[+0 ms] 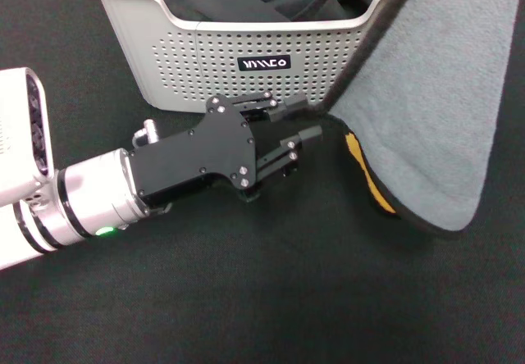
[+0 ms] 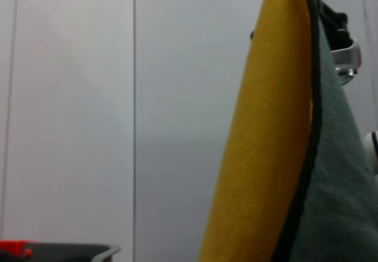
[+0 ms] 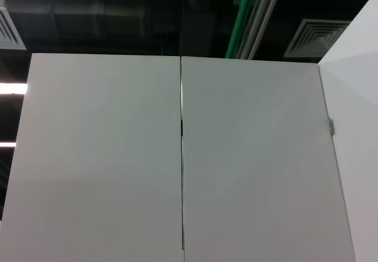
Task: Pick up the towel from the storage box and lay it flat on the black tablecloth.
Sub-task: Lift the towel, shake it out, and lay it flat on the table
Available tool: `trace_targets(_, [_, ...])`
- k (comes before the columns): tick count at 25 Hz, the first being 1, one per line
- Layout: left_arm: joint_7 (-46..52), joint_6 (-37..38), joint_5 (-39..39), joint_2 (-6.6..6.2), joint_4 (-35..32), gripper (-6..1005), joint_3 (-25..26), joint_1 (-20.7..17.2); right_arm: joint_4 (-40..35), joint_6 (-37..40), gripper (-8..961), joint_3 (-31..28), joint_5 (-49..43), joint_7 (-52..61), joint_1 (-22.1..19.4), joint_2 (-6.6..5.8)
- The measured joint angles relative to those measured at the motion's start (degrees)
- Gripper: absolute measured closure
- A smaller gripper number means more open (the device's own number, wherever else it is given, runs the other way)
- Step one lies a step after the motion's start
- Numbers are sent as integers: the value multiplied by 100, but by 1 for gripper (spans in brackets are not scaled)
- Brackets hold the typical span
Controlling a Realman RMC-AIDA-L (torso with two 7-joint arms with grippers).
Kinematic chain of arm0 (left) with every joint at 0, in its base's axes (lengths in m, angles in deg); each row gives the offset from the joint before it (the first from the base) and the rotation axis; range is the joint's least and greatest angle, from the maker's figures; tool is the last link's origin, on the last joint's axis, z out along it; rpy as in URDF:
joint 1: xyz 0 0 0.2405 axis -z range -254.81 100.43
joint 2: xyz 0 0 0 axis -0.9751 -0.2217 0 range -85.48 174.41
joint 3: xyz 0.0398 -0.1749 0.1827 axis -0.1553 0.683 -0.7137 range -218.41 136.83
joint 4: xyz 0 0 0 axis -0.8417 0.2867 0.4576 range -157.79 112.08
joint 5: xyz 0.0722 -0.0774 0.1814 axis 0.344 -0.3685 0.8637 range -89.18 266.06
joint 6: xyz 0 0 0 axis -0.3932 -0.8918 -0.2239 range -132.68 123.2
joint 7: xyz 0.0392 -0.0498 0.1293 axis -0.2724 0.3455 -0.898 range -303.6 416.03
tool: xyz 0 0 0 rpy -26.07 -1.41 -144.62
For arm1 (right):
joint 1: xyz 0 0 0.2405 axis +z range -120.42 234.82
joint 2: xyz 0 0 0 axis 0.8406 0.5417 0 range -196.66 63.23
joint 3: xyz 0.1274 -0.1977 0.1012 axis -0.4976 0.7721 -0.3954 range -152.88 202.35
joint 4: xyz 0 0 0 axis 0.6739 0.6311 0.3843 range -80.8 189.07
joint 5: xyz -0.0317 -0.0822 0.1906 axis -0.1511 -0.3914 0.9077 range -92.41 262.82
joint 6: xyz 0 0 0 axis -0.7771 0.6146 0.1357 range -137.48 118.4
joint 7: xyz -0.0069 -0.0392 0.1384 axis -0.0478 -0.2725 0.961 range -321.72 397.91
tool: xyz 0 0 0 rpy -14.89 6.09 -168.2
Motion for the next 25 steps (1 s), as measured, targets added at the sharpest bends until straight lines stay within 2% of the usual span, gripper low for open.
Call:
trace_targets(13, [10,268,4,8,-27,635,-131,14,-2,-3,913,26,77,3,-106,-13])
trace_targets(18, [23,297,4,4,-29,793,-136,14,-2,-3,912,27,77,3,-108,-3])
trace_targets(25, [72,304,1,-4,-34,870,-187,19,42,-3,910,27,77,-8,-114,2])
